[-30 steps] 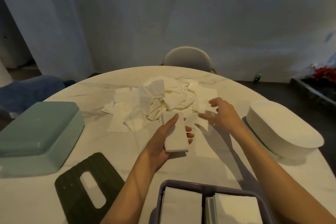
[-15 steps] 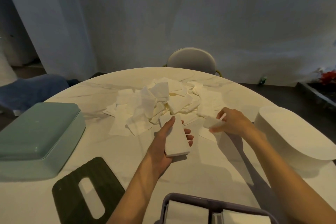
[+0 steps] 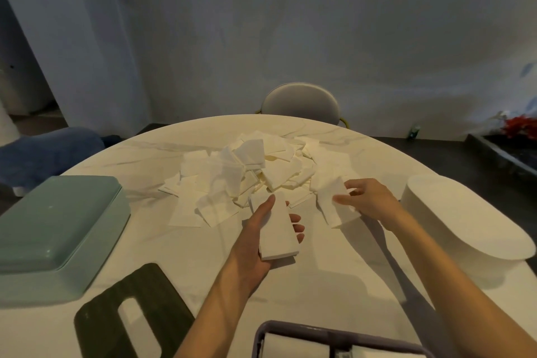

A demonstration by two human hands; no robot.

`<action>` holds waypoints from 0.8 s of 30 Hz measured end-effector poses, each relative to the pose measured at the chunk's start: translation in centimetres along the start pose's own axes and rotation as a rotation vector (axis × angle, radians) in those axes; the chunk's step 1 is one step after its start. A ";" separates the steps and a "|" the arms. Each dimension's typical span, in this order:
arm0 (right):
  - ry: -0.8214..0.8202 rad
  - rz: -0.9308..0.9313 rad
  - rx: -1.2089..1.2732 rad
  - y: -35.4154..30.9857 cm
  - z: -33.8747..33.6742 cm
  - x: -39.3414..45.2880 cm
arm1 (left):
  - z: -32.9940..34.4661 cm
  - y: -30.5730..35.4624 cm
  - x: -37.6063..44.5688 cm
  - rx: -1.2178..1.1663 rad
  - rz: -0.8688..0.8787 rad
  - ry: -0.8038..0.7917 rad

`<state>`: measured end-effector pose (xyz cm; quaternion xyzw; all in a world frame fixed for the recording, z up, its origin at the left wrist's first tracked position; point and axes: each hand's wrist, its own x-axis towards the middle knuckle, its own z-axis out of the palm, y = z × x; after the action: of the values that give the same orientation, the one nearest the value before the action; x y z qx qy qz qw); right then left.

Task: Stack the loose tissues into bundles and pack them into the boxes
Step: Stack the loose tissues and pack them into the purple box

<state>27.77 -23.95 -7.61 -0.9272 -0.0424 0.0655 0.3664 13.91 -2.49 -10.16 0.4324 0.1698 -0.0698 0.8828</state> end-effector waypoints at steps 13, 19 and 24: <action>0.272 -0.082 0.534 -3.9 -2.8 3.8 | 0.3 0.2 -0.1 -0.021 0.013 0.020; 0.155 0.254 0.287 -2.1 1.3 5.8 | 0.0 0.1 0.0 -0.039 0.005 0.001; 0.158 0.261 0.001 -2.0 1.7 5.8 | -0.1 -0.1 0.3 -0.044 0.002 -0.016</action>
<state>33.17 -20.66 -8.01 -0.9269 0.1075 0.0394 0.3575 14.10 -2.43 -10.39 0.4123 0.1636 -0.0688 0.8936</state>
